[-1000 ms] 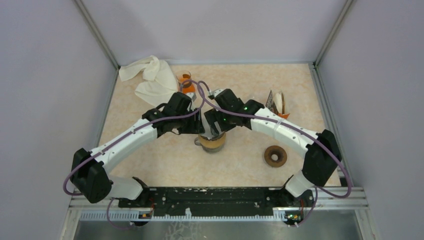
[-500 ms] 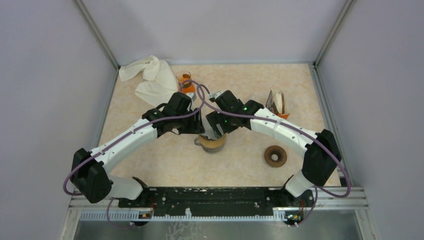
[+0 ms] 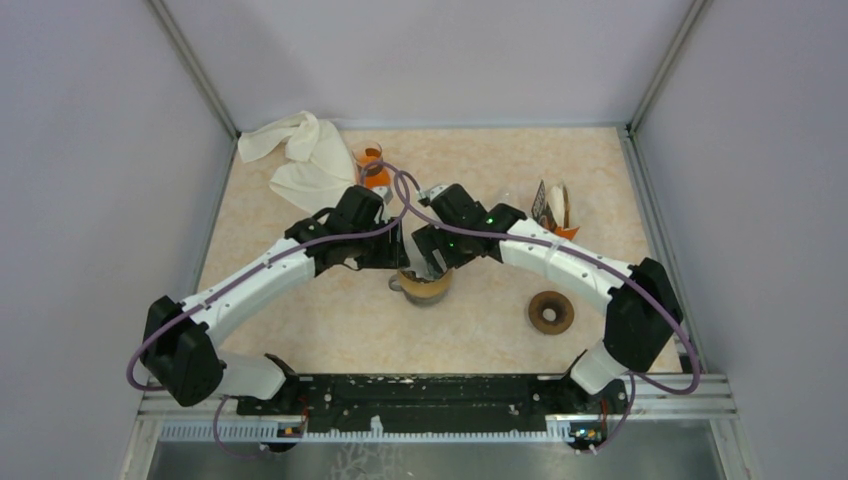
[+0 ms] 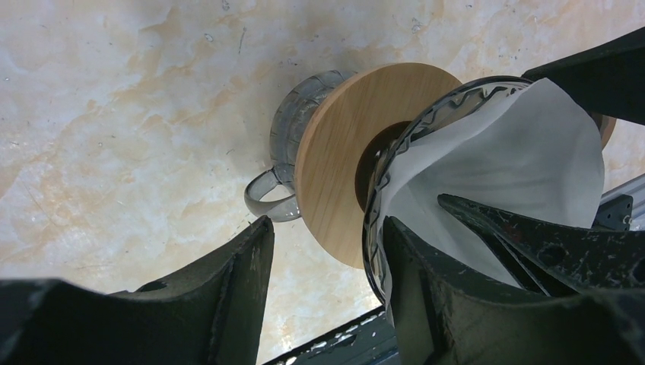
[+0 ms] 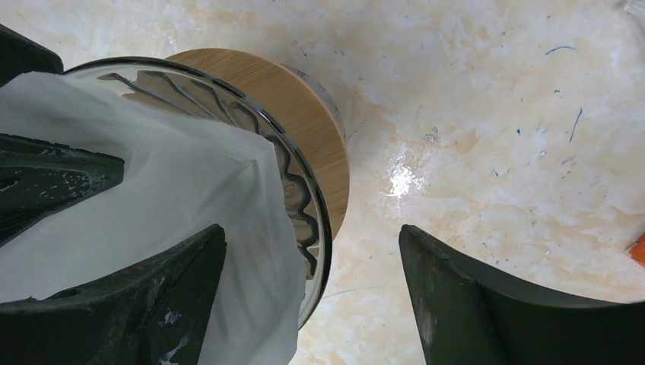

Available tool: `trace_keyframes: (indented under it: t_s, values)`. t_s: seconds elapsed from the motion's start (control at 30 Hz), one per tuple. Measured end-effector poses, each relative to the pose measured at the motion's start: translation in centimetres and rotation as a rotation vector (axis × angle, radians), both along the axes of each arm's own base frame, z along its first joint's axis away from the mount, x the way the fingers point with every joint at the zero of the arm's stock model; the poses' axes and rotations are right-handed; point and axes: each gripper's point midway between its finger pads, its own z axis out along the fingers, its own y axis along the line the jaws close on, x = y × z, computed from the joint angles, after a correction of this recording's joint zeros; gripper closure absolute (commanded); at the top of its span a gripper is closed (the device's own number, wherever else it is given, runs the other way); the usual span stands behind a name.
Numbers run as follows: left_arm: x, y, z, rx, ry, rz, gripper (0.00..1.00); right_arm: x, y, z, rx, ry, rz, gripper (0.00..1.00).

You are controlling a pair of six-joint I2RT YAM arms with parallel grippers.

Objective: Place the coffee filter in the dripper
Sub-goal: Place the coffee filter in the coffee dripper.

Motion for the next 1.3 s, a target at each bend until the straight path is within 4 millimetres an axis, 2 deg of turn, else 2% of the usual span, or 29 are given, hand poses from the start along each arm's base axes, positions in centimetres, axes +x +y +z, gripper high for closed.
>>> trace_keyframes:
  t_s: [0.4, 0.73, 0.87, 0.97, 1.3]
  values:
    - [0.2, -0.4, 0.0, -0.018, -0.009, -0.007, 0.38, 0.3, 0.3, 0.1, 0.018, -0.021, 0.004, 0.13]
    - [0.2, -0.4, 0.2, -0.023, -0.016, -0.007, 0.37, 0.7, -0.1, 4.2, 0.107, -0.115, -0.022, 0.13]
    - [0.2, -0.4, 0.6, -0.030, -0.025, -0.007, 0.37, 1.0, -0.5, 4.8, 0.121, -0.126, -0.043, 0.15]
    - [0.2, -0.4, 0.6, -0.032, -0.027, -0.007, 0.37, 1.1, -0.7, 4.7, 0.128, -0.128, -0.055, 0.17]
    - [0.0, -0.7, 0.7, -0.044, -0.021, -0.018, 0.39, 0.6, -1.4, 2.6, 0.101, -0.090, -0.061, 0.20]
